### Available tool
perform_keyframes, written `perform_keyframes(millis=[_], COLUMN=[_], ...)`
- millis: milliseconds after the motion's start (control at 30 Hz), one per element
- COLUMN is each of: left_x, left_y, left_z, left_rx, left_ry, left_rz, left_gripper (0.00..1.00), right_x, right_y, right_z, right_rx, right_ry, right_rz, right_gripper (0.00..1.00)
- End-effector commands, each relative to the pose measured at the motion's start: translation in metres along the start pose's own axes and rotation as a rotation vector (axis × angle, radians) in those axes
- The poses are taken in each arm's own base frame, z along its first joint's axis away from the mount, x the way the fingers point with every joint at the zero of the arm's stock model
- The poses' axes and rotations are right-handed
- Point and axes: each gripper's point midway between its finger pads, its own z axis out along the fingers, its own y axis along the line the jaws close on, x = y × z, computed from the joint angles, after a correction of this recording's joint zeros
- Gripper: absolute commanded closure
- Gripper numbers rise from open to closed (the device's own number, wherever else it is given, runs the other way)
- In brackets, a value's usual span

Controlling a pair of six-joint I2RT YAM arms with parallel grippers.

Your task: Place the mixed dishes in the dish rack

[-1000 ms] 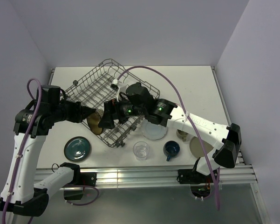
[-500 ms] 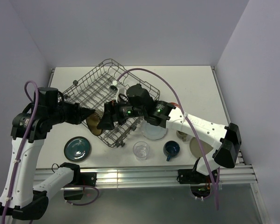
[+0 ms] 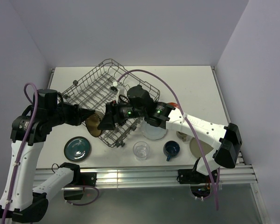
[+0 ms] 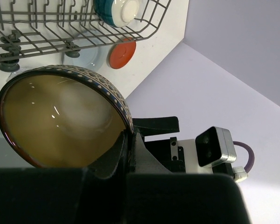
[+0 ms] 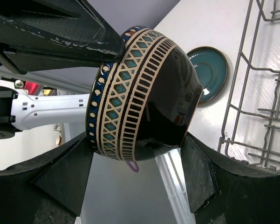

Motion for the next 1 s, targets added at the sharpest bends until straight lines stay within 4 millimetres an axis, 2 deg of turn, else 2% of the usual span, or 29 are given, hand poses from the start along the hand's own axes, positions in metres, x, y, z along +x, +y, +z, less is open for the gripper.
perform_keyframes(millis=[0,67,100,200,233,300,333,433,600,633,700,733,767,800,867,900,967], left_x=[0.014,0.016,0.017,0.016,0.016,0.014,0.013,0.01,-0.004,-0.007,-0.014,-0.019,-0.021,-0.022,-0.024,-0.025,-0.026], left_y=[-0.014,-0.013,-0.013,-0.012,-0.01,-0.007,-0.005,0.003,0.019,0.03,0.034,0.038,0.038,0.039,0.039,0.039,0.04], left_z=[-0.007,-0.004,-0.006,-0.002,-0.002,0.001,0.002,0.005,0.011,0.012,0.011,0.011,0.008,0.007,0.005,0.004,0.004], left_rx=[0.094,0.114,0.13,0.136,0.13,0.11,0.096,0.057,-0.007,-0.053,-0.084,-0.1,-0.104,-0.105,-0.104,-0.099,-0.103], left_ry=[0.073,0.092,0.096,0.102,0.101,0.09,0.087,0.068,-0.003,-0.021,-0.06,-0.091,-0.102,-0.111,-0.129,-0.133,-0.14], left_rz=[0.009,0.0,-0.001,-0.008,-0.001,0.003,0.012,0.023,0.032,0.042,0.059,0.074,0.08,0.085,0.094,0.097,0.11], left_gripper=[1.0,1.0,0.96,0.77,0.63,0.48,0.36,0.25,0.2,0.2,0.2,0.2,0.2,0.2,0.21,0.22,0.23], right_x=[-0.022,-0.024,-0.023,-0.025,-0.026,-0.025,-0.025,-0.022,-0.018,-0.018,-0.02,-0.017,-0.023,-0.019,-0.026,-0.024,-0.03], right_y=[0.016,0.014,0.011,0.009,0.009,0.005,0.003,0.0,-0.017,-0.022,-0.039,-0.054,-0.058,-0.08,-0.091,-0.109,-0.119], right_z=[-0.013,-0.015,-0.014,-0.016,-0.016,-0.017,-0.017,-0.016,-0.011,-0.01,-0.01,-0.005,-0.005,-0.003,-0.003,-0.003,-0.004], right_rx=[-0.034,-0.02,-0.008,0.011,0.016,0.036,0.043,0.059,0.121,0.143,0.239,0.29,0.319,0.406,0.469,0.54,0.588], right_ry=[-0.075,-0.089,-0.084,-0.087,-0.091,-0.089,-0.085,-0.075,-0.058,-0.052,-0.033,-0.004,-0.009,0.013,0.017,0.033,0.033], right_rz=[-0.036,-0.045,-0.045,-0.057,-0.06,-0.062,-0.067,-0.064,-0.069,-0.092,-0.112,-0.143,-0.166,-0.172,-0.226,-0.234,-0.264], right_gripper=[1.0,1.0,1.0,1.0,1.0,1.0,1.0,1.0,1.0,1.0,1.0,1.0,1.0,1.0,1.0,1.0,1.0])
